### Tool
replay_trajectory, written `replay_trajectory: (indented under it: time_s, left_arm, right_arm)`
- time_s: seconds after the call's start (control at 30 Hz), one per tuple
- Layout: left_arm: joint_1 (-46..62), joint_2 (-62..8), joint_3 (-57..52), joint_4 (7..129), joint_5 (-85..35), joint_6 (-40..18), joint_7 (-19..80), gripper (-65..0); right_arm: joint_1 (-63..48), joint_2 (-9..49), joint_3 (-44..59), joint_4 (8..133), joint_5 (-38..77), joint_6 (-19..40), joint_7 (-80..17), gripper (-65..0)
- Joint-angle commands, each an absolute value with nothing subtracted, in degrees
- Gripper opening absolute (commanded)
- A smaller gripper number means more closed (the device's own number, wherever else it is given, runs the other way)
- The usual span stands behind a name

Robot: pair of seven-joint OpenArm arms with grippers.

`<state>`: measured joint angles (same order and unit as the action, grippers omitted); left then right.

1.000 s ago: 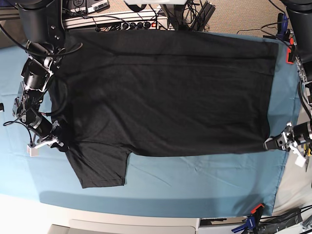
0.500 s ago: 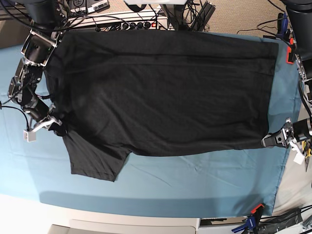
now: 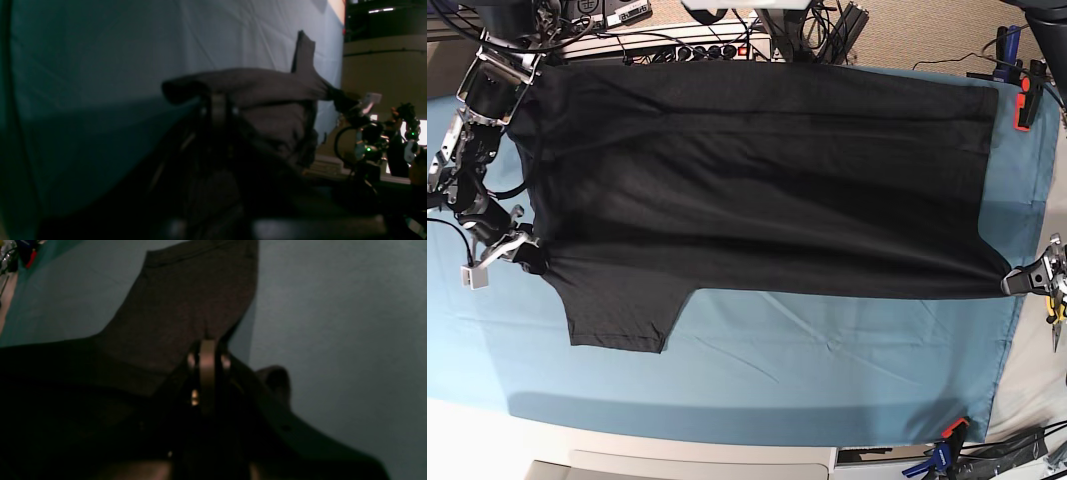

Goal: Fold the T-shirt properly
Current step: 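Lift the hem and fold it over toward the shoulder band with both grippers, then lower the folded hem onto the shirt while holding it with both grippers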

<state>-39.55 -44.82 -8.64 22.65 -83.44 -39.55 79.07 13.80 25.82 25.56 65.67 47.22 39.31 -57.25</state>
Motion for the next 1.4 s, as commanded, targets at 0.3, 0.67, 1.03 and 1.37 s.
replay_trajectory:
  time_s: [0.3, 0.67, 1.03, 1.37]
  left_arm:
    - [-36.0, -46.8, -8.8, 23.5, -85.0, -40.0, 80.0, -65.0]
    - [-33.8, -46.9, -8.8, 23.5, -85.0, -40.0, 80.0, -65.0]
    - [-33.6, -47.7, -8.8, 23.6, -85.0, -40.0, 80.0, -65.0]
    - [-32.8, -49.4, -8.8, 23.6, -85.0, -40.0, 80.0, -65.0]
  right_arm:
    - [13.8, 27.8, 26.0, 66.8, 51.7, 40.0, -60.1, -65.0]
    - [9.2, 30.3, 26.0, 66.8, 53.3, 40.0, -60.3, -65.0]
    - [9.1, 33.2, 26.0, 66.8, 53.4, 40.0, -61.9, -65.0]
    - [5.7, 33.2, 26.0, 66.8, 53.8, 40.0, -61.9, -65.0]
